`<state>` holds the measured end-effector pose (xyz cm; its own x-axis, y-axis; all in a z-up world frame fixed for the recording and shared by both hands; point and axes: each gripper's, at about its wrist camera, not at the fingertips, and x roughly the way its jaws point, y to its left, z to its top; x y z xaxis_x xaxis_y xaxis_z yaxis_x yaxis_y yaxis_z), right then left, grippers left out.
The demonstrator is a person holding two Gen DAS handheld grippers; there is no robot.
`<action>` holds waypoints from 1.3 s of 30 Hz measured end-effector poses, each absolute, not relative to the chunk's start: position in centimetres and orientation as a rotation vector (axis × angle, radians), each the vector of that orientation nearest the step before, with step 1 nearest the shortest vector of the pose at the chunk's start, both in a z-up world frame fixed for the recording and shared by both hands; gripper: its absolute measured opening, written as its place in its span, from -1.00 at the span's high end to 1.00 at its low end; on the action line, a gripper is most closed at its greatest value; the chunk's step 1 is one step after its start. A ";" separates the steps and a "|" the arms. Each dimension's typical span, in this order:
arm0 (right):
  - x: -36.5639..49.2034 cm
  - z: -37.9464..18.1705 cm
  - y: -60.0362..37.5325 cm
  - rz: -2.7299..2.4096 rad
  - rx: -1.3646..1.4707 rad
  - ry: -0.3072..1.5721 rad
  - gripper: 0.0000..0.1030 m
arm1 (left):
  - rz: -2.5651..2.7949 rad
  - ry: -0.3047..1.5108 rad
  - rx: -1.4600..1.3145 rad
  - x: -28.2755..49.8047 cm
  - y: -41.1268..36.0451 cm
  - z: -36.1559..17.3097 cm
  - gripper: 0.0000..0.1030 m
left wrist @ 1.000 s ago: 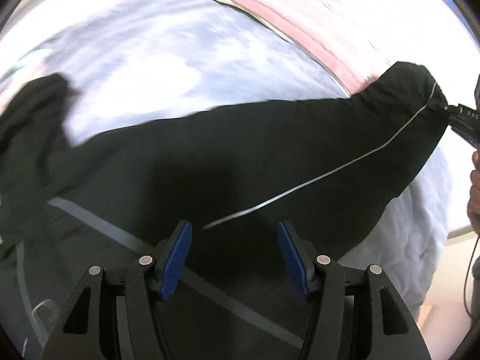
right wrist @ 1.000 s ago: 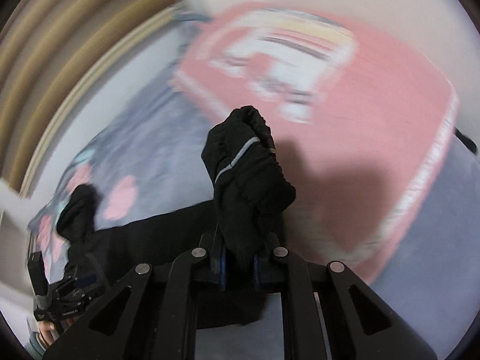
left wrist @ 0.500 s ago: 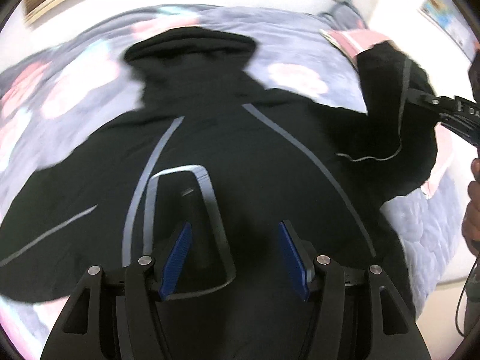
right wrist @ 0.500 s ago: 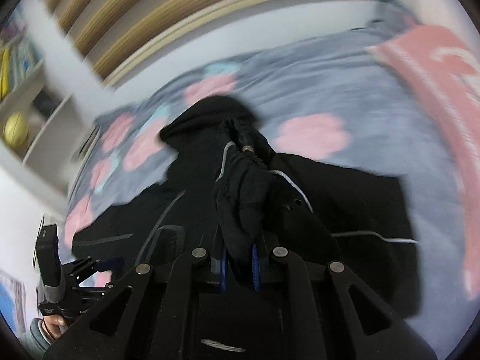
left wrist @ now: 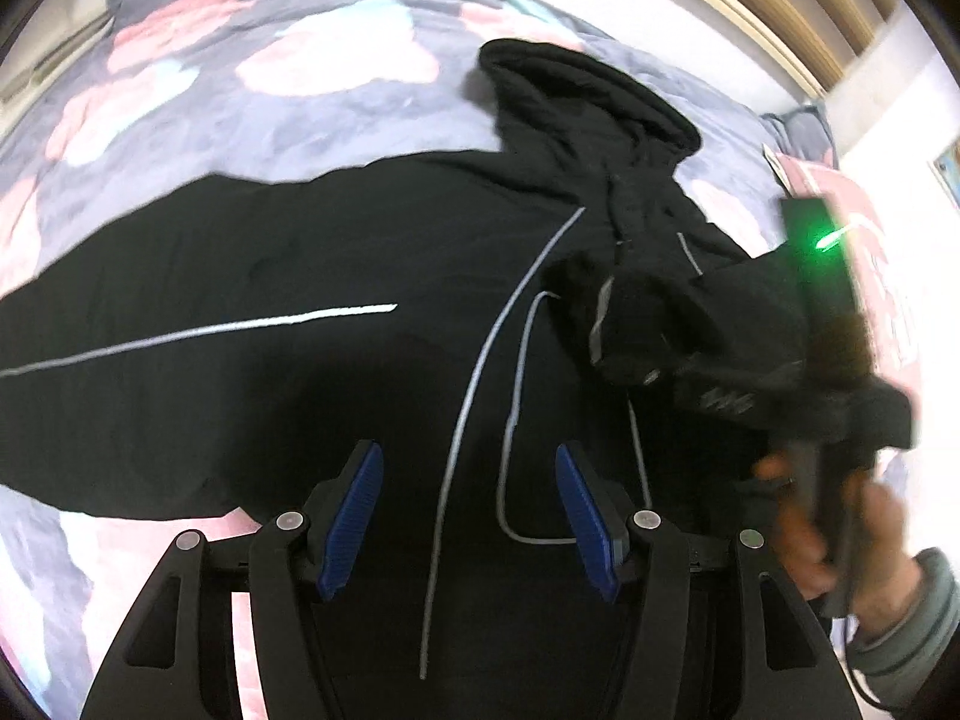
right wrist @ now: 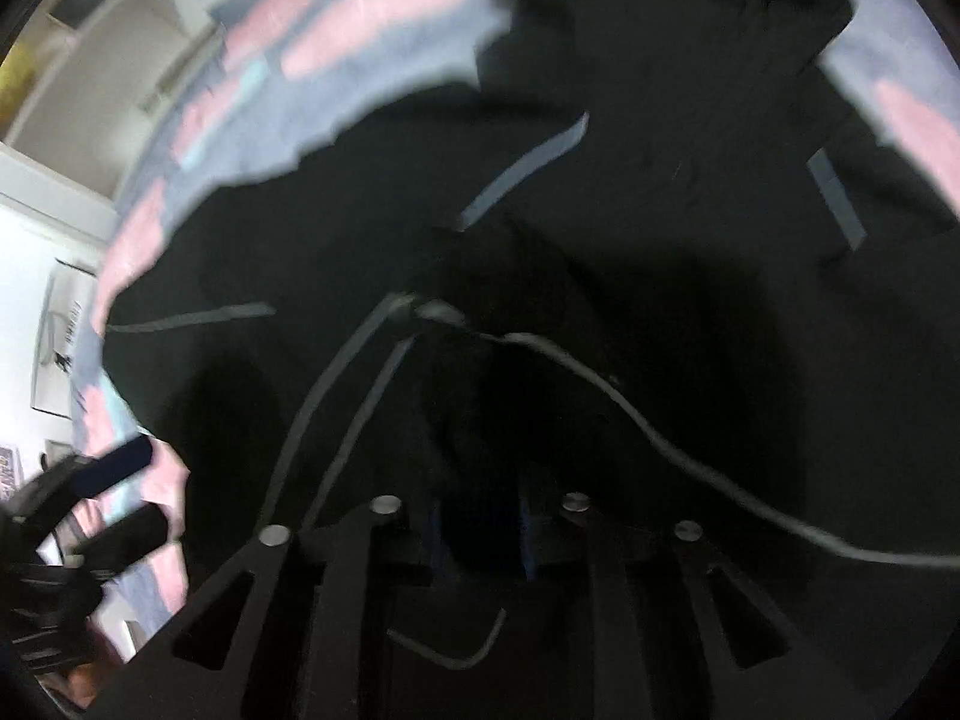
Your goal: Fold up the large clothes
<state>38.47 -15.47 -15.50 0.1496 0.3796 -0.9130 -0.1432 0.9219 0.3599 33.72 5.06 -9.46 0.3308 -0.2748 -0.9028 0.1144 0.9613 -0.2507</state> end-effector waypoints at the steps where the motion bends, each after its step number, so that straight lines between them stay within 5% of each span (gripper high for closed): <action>1: 38.7 -16.4 -15.0 0.386 0.201 1.386 0.37 | -0.257 1.212 -0.158 33.8 5.6 -9.7 -0.19; 4: 39.1 -16.2 -14.8 0.454 0.240 1.386 -0.09 | -0.273 1.223 -0.182 34.2 6.3 -10.3 -0.19; 21: 30.9 -8.0 -27.5 0.280 0.259 1.269 -0.10 | -0.518 1.317 -0.317 42.0 -2.4 -15.2 -0.19; 22: 30.6 -8.0 -28.2 0.266 0.272 1.266 -0.10 | -0.500 1.341 -0.301 42.5 -3.0 -15.9 -0.10; 23: 30.6 -8.1 -28.5 0.255 0.278 1.262 -0.10 | -0.490 1.357 -0.290 43.0 -3.6 -16.6 0.43; 26: 30.4 -7.0 -30.4 0.194 0.277 1.226 -0.10 | -0.473 1.315 -0.260 43.4 -3.9 -15.9 0.62; 33: 32.2 -4.9 -33.4 0.089 0.256 1.128 -0.11 | -0.387 1.117 -0.333 42.8 4.2 -8.1 0.65; 39: 36.1 -11.9 -32.5 -0.020 0.178 1.273 -0.10 | -0.295 1.276 -0.306 41.7 9.5 -12.2 0.60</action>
<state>36.15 -32.54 -11.88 0.2948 0.0834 -0.9519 0.1133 0.9861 0.1215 41.69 9.47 -12.17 0.2638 -0.3812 -0.8861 0.0457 0.9225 -0.3832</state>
